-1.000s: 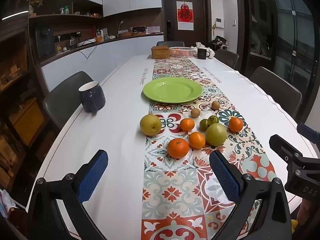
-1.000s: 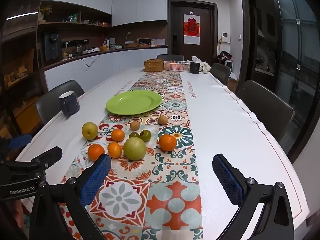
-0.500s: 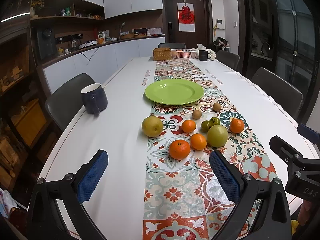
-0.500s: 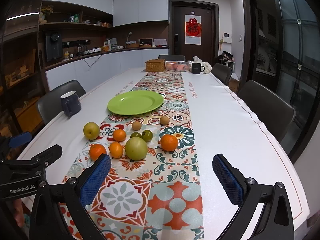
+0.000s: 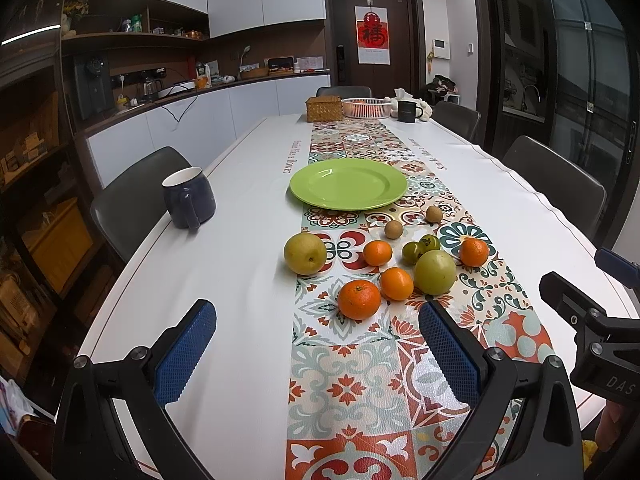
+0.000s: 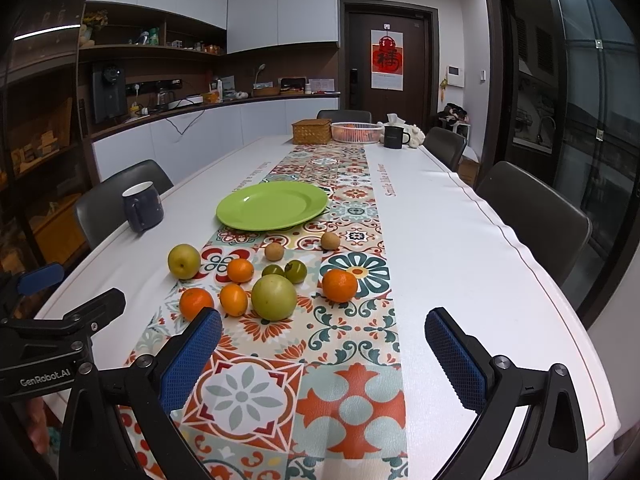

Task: Organize fruits

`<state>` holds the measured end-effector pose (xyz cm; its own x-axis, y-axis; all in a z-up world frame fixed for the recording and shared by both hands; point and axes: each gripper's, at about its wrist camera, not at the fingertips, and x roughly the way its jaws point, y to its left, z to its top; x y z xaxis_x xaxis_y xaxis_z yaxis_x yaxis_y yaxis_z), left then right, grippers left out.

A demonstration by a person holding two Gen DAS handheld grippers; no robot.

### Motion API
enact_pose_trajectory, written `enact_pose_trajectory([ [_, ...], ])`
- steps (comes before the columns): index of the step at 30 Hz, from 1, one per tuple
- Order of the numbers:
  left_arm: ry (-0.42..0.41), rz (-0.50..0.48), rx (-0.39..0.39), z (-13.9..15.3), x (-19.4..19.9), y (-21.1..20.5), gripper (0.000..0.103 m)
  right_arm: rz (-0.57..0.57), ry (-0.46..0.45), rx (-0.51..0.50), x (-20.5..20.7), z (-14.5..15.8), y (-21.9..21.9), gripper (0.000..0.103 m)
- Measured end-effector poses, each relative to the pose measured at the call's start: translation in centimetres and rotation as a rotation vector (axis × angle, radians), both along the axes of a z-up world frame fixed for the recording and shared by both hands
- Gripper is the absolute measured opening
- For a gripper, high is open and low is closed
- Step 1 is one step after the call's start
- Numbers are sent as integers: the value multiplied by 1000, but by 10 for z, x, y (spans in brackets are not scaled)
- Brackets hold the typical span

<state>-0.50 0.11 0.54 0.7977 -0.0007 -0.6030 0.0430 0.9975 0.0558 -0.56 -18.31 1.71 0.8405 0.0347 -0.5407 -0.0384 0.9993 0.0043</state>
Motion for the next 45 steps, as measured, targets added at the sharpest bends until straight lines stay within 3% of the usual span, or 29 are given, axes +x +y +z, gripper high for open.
enact_pose_trajectory([
  [45,1,4,1,4,3,5,103,10,1,-3,-1,3,3,102],
])
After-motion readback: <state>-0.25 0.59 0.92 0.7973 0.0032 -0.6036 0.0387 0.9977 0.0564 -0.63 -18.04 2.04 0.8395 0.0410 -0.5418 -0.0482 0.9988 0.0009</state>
